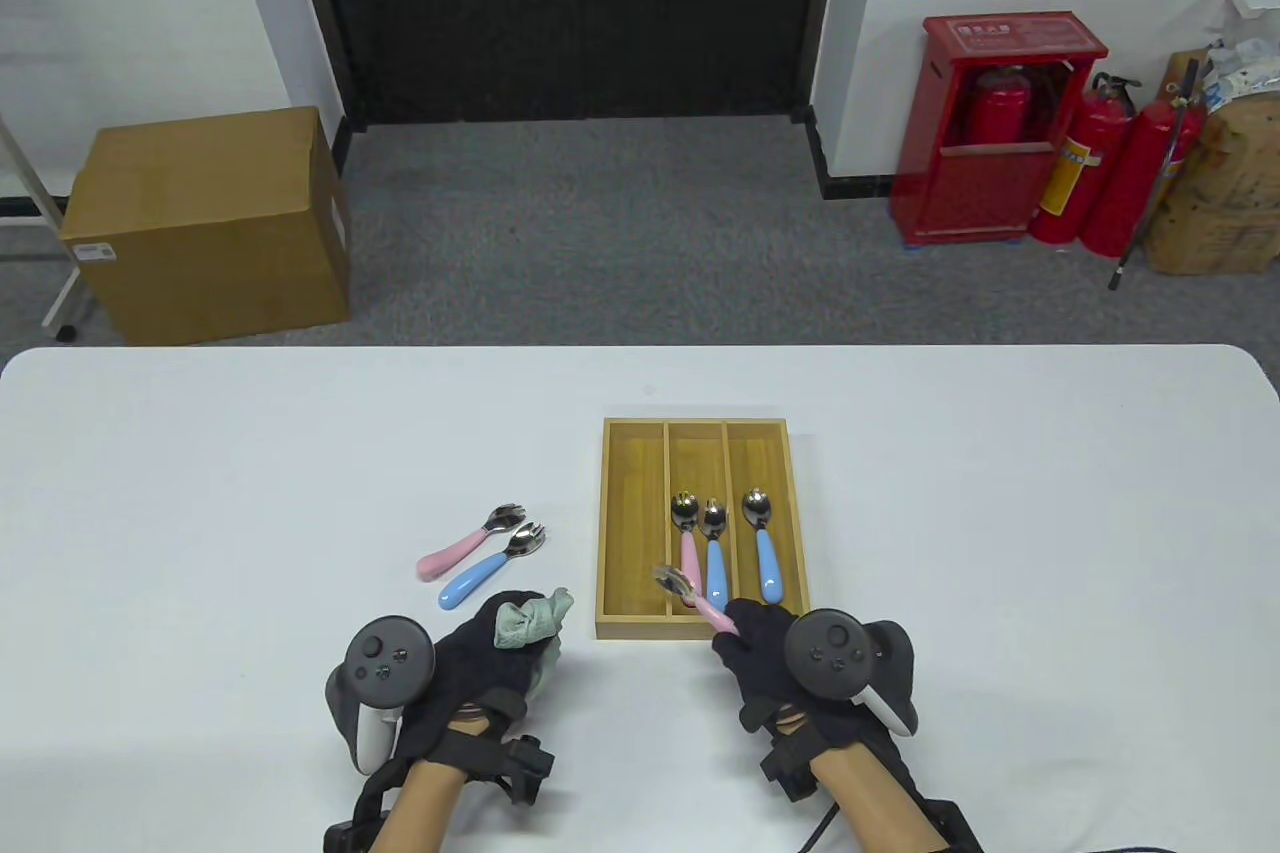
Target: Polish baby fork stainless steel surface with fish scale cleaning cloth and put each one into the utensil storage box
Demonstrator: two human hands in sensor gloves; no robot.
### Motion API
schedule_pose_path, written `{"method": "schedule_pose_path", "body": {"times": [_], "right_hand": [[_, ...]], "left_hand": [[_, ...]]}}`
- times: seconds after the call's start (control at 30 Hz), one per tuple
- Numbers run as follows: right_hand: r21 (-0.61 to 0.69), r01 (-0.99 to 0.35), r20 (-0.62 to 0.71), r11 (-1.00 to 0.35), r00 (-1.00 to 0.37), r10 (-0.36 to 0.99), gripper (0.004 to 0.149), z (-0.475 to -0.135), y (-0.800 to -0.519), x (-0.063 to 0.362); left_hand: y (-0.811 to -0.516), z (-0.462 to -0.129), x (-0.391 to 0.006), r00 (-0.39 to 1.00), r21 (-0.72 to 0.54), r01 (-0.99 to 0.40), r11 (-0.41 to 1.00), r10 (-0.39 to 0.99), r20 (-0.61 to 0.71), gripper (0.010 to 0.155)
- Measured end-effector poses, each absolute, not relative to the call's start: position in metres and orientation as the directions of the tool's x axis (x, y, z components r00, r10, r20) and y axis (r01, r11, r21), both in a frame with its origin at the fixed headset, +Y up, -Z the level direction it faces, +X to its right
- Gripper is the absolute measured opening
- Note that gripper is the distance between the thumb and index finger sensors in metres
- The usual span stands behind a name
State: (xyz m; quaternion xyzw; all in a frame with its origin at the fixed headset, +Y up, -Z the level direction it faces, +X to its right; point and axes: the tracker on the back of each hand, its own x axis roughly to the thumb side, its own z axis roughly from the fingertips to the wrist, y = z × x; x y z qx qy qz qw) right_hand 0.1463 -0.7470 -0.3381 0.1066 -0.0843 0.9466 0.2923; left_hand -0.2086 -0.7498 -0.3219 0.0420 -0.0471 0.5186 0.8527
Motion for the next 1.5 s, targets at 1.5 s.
{"method": "schedule_pose_path", "body": {"times": [1.5], "right_hand": [[-0.297,-0.739,0.196,-0.605,-0.667,0.719,0.047,-0.353,-0.737,0.161]], "left_hand": [[-0.761,-0.323,-0.185,0.275,-0.209,-0.933,0.294,0.954,0.118,0.048]]}}
